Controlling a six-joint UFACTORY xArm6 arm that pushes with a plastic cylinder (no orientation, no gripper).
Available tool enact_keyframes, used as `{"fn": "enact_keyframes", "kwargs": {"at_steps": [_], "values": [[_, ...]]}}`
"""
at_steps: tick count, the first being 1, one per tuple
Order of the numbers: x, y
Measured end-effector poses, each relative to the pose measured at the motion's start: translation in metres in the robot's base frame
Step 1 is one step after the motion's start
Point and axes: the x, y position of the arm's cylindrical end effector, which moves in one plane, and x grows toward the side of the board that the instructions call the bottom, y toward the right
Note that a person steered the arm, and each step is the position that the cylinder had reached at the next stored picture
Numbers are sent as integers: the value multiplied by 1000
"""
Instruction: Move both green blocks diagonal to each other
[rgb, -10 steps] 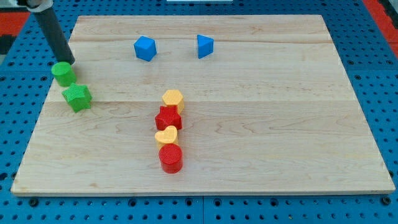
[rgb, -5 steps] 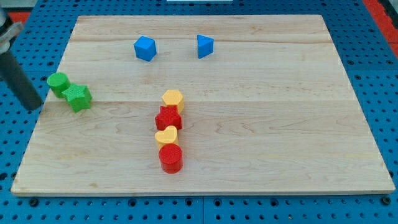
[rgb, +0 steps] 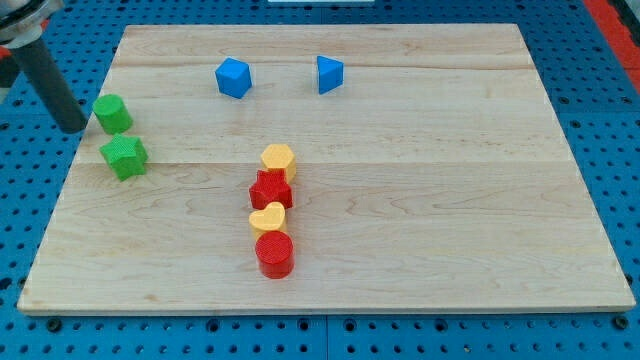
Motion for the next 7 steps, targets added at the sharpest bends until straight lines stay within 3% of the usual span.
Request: {"fn": "enact_keyframes", "kwargs": {"at_steps": [3,5,7], "values": [[-2,60],[74,31],[75,96]]}}
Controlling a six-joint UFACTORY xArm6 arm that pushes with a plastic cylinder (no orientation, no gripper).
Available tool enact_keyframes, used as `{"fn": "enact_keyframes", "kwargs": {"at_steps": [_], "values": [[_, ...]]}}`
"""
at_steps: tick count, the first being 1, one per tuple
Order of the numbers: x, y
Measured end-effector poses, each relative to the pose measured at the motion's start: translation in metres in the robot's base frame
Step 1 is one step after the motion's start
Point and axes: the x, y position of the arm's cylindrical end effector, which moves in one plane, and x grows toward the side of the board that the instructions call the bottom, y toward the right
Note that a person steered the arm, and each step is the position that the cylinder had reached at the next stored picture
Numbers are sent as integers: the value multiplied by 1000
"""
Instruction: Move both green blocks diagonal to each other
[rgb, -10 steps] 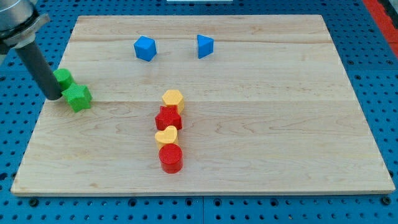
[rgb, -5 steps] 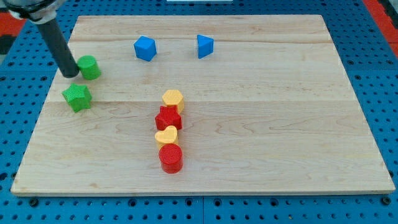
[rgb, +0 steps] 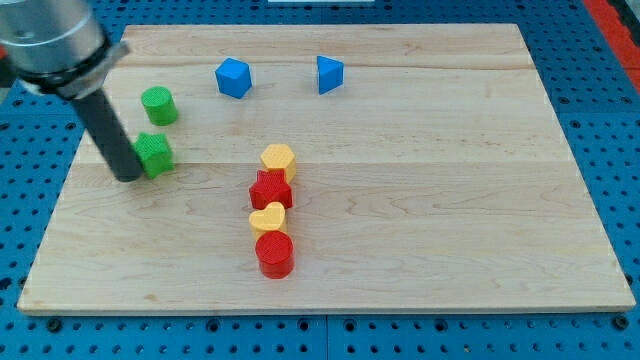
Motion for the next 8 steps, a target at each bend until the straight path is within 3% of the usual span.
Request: {"fn": "enact_keyframes", "kwargs": {"at_steps": [2,5,8], "values": [[27,-26],[-7,-20],[-8,38]]}}
